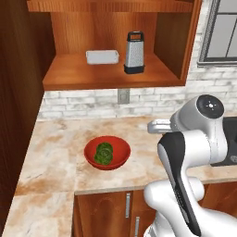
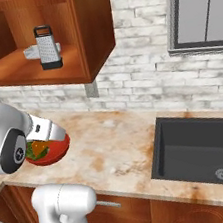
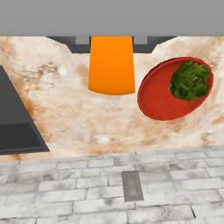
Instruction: Pick the cheese from the fridge and the cheese grater from the cabinet and place them next to the salad bowl.
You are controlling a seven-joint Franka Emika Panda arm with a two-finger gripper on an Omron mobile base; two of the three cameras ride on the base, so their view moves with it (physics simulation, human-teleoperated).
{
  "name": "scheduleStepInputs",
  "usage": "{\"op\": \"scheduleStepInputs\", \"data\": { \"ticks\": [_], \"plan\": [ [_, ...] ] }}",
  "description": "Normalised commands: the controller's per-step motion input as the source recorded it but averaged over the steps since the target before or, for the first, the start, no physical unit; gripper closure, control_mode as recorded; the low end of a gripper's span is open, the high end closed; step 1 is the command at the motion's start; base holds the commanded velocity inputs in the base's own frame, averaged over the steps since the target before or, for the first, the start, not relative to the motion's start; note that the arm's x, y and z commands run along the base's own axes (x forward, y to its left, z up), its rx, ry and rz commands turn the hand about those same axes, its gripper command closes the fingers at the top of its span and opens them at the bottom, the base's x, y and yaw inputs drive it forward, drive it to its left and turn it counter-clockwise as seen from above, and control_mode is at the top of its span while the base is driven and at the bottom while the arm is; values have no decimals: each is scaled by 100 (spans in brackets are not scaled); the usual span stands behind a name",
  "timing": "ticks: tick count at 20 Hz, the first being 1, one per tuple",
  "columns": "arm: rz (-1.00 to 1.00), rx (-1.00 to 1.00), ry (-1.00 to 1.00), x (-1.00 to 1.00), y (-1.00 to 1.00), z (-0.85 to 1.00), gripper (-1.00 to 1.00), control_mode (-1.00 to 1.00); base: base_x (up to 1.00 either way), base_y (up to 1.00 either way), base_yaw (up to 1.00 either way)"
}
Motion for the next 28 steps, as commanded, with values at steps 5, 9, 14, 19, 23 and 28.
{"op": "scheduleStepInputs", "data": {
  "ticks": [5, 9, 14, 19, 23, 28],
  "plan": [
    [0, 0, 0, 0, 0, 0, 100, 100, 22, 0, 0],
    [0, 0, 0, 0, 0, 0, 100, 100, 23, 13, 0],
    [0, 0, 0, 0, 0, 0, 100, 100, 15, 53, 0],
    [0, 0, 0, 0, 0, 0, 100, 100, 14, 52, 0],
    [0, 0, 0, 0, 0, 0, 100, 100, 11, 6, 0],
    [0, 0, 0, 0, 0, 0, 100, 100, 11, 0, 0]
  ]
}}
